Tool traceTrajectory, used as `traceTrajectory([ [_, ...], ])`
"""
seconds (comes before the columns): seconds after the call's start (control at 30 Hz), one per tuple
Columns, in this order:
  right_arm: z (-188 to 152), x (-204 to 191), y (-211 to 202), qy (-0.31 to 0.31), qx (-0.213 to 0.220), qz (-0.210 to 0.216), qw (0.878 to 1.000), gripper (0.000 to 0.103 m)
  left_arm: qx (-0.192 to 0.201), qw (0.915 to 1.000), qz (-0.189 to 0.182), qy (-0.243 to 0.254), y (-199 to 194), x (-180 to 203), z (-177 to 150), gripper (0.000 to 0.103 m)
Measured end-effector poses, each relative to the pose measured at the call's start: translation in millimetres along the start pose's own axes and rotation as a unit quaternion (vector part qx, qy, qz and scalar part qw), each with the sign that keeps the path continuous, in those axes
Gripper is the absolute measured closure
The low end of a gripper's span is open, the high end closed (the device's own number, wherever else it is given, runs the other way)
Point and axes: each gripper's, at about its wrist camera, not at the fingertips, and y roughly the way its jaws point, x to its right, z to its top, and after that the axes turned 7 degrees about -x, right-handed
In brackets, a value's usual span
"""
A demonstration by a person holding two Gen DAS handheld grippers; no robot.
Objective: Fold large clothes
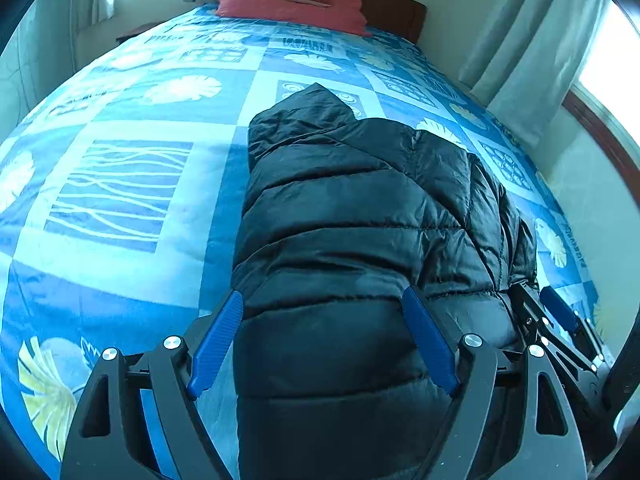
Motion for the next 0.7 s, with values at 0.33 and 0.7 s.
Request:
traceTrajectory([
  [0.33, -6.1, 37.7, 1.5, 0.092, -0.035, 0.085, 0.991, 0.022, -0.007, 0.98, -0.131, -0.15, -9.1, -57.0, -18.8, 0.022],
  [0.7, -19.3, 68.7, 23.5, 0.185, -0.067, 0.181, 0.964, 0.013, -0.03, 0.9317, -0.254, -0.258, 31.3, -78.5, -43.1, 0.017],
])
